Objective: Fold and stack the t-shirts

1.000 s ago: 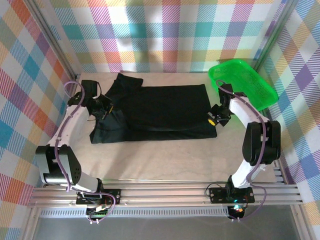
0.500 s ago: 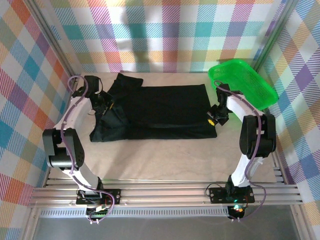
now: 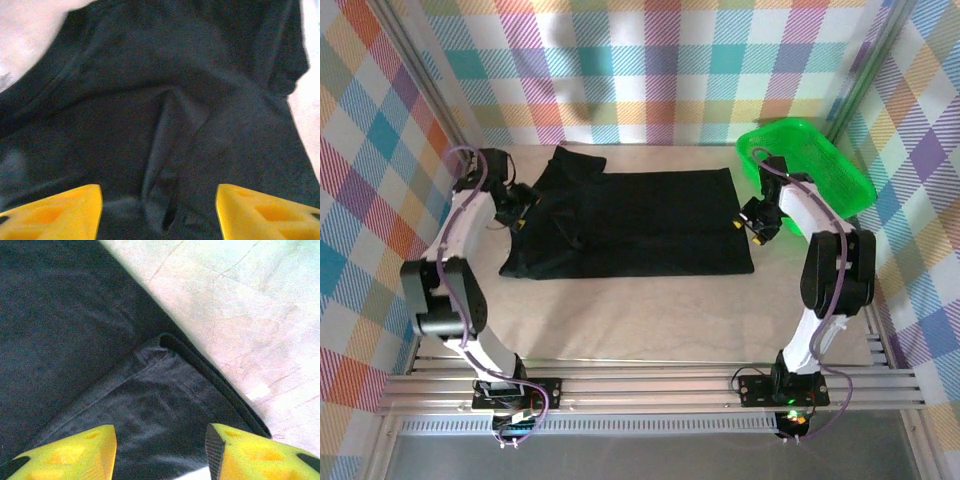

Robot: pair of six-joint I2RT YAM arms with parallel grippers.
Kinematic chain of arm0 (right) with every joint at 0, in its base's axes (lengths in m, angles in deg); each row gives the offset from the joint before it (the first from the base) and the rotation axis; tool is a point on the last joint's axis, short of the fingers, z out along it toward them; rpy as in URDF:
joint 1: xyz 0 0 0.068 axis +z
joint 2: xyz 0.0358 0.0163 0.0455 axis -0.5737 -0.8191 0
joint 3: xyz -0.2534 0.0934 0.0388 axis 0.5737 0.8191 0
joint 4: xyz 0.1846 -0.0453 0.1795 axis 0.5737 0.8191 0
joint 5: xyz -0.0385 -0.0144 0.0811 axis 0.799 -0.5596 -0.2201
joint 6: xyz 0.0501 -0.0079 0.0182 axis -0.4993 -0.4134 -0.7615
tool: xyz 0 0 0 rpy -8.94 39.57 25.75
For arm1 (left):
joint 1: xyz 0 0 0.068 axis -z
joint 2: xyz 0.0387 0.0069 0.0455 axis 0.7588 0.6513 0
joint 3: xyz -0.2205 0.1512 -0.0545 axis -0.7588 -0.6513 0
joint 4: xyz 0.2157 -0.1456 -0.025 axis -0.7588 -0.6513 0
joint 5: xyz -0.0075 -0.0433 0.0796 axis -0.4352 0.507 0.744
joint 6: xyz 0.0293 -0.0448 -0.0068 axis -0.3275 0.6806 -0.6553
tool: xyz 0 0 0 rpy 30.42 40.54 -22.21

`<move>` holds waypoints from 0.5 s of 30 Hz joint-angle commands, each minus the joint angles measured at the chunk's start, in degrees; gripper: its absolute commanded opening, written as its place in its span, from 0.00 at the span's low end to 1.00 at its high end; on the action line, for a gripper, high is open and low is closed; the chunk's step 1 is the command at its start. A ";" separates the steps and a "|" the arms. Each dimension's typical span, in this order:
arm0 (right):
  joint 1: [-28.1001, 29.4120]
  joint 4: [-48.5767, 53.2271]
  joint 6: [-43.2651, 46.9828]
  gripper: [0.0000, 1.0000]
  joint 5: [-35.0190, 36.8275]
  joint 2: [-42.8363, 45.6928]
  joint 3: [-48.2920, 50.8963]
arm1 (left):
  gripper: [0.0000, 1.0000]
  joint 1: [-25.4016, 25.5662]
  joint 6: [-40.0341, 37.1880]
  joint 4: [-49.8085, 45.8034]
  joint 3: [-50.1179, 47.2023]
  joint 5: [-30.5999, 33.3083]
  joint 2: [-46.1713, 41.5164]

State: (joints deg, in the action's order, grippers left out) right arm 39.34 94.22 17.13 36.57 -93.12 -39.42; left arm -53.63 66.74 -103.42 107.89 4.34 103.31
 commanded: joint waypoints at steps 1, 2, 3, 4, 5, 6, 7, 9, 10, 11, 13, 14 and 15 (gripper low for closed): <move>1.47 -0.08 4.48 0.45 -0.89 5.57 4.77 | 0.52 -1.43 1.12 -2.35 -8.65 0.80 -5.71; 1.99 -0.98 5.22 0.44 -1.24 6.40 6.39 | 0.49 -1.69 1.47 -1.79 -10.60 0.22 -5.65; 2.52 -1.73 5.72 0.42 -1.56 6.71 7.58 | 0.47 -2.00 1.79 -1.29 -12.08 -0.22 -5.22; 2.92 -2.60 6.38 0.40 -2.35 6.75 8.77 | 0.46 -2.50 2.37 -0.61 -13.27 -0.73 -4.53; 3.36 -3.33 6.84 0.35 -2.99 6.39 9.77 | 0.46 -3.01 3.00 0.54 -14.18 -1.29 -3.80; 3.53 -3.77 7.06 0.33 -3.27 6.08 10.14 | 0.45 -3.40 3.51 1.72 -14.74 -1.60 -3.02; 3.82 -4.24 7.28 0.32 -3.50 5.37 10.56 | 0.45 -3.74 4.01 2.84 -14.90 -2.08 -1.88; 4.09 -5.27 7.28 0.32 -4.32 3.79 11.01 | 0.45 -4.07 4.56 4.44 -14.11 -2.76 0.86; 4.10 -5.87 7.17 0.32 -4.63 2.82 11.23 | 0.45 -4.07 4.54 4.51 -13.37 -2.65 2.56; 4.10 -6.39 6.91 0.32 -4.61 1.65 11.49 | 0.43 -4.21 4.28 3.84 -12.45 -1.67 4.33; 4.10 -6.98 6.94 0.31 -3.97 -0.89 11.58 | 0.40 -4.62 2.98 2.02 -11.74 2.15 6.73; 4.10 -6.84 7.17 0.31 -3.25 -2.53 11.22 | 0.38 -5.20 2.38 1.41 -12.17 4.55 7.60; 4.10 -6.43 7.37 0.31 -2.61 -3.78 10.90 | 0.36 -5.87 2.00 0.94 -12.73 6.19 8.27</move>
State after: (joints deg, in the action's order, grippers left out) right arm 43.45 88.34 23.14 33.36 -93.84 -28.52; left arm -57.52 69.91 -101.04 94.53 5.23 110.15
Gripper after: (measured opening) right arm 0.312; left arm 0.366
